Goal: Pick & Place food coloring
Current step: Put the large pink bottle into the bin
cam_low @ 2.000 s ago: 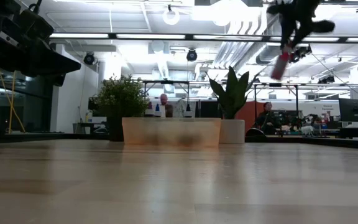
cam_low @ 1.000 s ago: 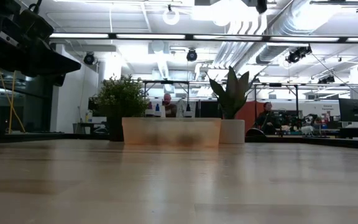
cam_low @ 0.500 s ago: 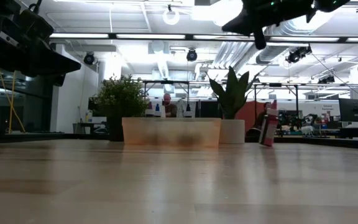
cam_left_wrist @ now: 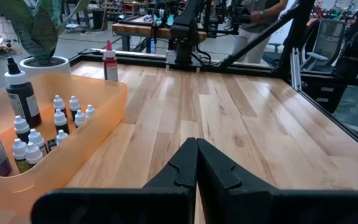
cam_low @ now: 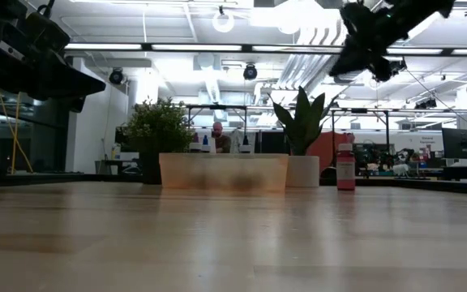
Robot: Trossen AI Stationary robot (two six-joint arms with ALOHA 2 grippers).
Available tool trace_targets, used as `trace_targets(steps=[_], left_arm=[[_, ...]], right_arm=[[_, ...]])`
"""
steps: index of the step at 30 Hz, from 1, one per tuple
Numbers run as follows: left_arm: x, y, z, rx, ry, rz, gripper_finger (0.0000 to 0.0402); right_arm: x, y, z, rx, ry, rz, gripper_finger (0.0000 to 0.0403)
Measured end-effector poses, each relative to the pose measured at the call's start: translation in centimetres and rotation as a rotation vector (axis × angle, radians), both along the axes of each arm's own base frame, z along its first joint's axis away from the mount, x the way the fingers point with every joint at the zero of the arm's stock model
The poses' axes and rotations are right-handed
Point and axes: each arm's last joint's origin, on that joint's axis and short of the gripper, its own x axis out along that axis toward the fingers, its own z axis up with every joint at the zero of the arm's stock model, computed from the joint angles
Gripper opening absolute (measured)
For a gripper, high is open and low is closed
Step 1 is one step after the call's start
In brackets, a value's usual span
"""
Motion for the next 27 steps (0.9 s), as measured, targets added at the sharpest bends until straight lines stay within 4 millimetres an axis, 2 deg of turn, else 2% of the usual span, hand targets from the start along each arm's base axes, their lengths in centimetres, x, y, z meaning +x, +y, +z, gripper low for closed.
trace_targets(steps=[7, 15, 21, 27], left_arm=[[0.0, 0.0, 0.0, 0.000, 0.000, 0.000, 0.0000], [0.0, 0.0, 0.0, 0.000, 0.000, 0.000, 0.0000], [0.0, 0.0, 0.0, 0.000, 0.000, 0.000, 0.0000], [0.0, 0.0, 0.0, 0.000, 0.000, 0.000, 0.0000]], right_arm=[[-1.9, 0.7, -1.4, 0.061, 0.211, -0.088, 0.0001], [-1.7, 0.2, -3.2, 0.190, 0.343, -0.125, 0.0028], [-0.3, -1.1, -4.2, 0.251, 0.423, -0.064, 0.0101], [1.6, -3.0, -2.8, 0.251, 0.517, -0.023, 0.0193]])
